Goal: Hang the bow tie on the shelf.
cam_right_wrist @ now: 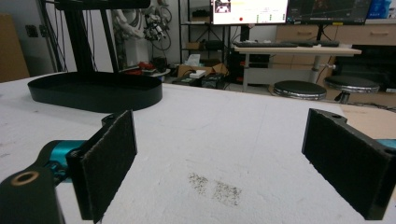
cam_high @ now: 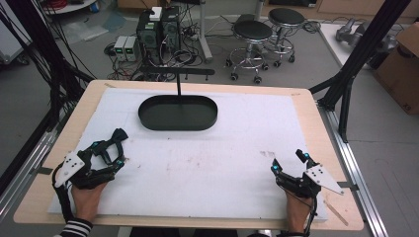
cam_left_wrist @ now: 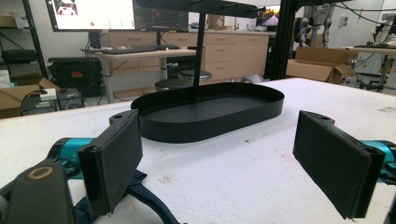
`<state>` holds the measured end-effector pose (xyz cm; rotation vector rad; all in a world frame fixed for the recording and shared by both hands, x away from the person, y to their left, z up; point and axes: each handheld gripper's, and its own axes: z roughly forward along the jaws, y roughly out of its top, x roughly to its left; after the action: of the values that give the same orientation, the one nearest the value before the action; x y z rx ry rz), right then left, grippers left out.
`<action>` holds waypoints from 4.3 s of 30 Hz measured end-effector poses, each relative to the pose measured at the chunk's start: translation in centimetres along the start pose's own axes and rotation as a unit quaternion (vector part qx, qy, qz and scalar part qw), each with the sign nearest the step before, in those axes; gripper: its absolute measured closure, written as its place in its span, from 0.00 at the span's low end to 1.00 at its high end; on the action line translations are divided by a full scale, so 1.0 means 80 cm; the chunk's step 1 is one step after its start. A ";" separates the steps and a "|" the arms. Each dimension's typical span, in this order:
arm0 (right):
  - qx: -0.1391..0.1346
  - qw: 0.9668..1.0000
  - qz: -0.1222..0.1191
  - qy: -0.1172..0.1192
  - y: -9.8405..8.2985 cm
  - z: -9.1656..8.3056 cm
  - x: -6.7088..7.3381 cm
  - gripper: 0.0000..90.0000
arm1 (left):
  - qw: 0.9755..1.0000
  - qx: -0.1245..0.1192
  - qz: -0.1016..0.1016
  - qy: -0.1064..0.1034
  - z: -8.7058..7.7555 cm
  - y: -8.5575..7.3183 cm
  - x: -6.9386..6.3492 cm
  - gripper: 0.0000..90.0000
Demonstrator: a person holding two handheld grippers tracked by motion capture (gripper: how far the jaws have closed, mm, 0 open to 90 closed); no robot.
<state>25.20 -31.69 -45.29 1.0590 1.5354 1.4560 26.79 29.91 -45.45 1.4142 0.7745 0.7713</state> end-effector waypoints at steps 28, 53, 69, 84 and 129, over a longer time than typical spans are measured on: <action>-0.003 1.000 -0.004 -0.003 -0.001 -0.001 0.002 0.10 | 1.000 0.003 -0.012 -0.007 0.002 0.001 0.003 0.18; -0.003 1.000 -0.001 -0.003 0.000 -0.001 0.002 0.10 | 0.998 0.049 -0.033 -0.033 -0.001 0.067 0.047 0.18; -0.004 1.000 -0.001 -0.003 -0.001 -0.001 0.002 0.10 | 0.985 0.163 0.016 -0.048 0.029 0.125 0.076 0.19; -0.003 1.000 -0.003 -0.004 0.000 -0.001 0.002 0.10 | 0.947 0.316 0.049 -0.041 0.071 0.122 0.093 0.19; -0.004 1.000 -0.001 -0.006 -0.001 -0.001 0.002 0.10 | 0.847 0.525 0.074 -0.035 0.116 0.065 0.116 0.52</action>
<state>25.06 -31.58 -45.33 1.0597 1.5206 1.4498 39.59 32.71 -40.23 2.4919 1.1078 0.3716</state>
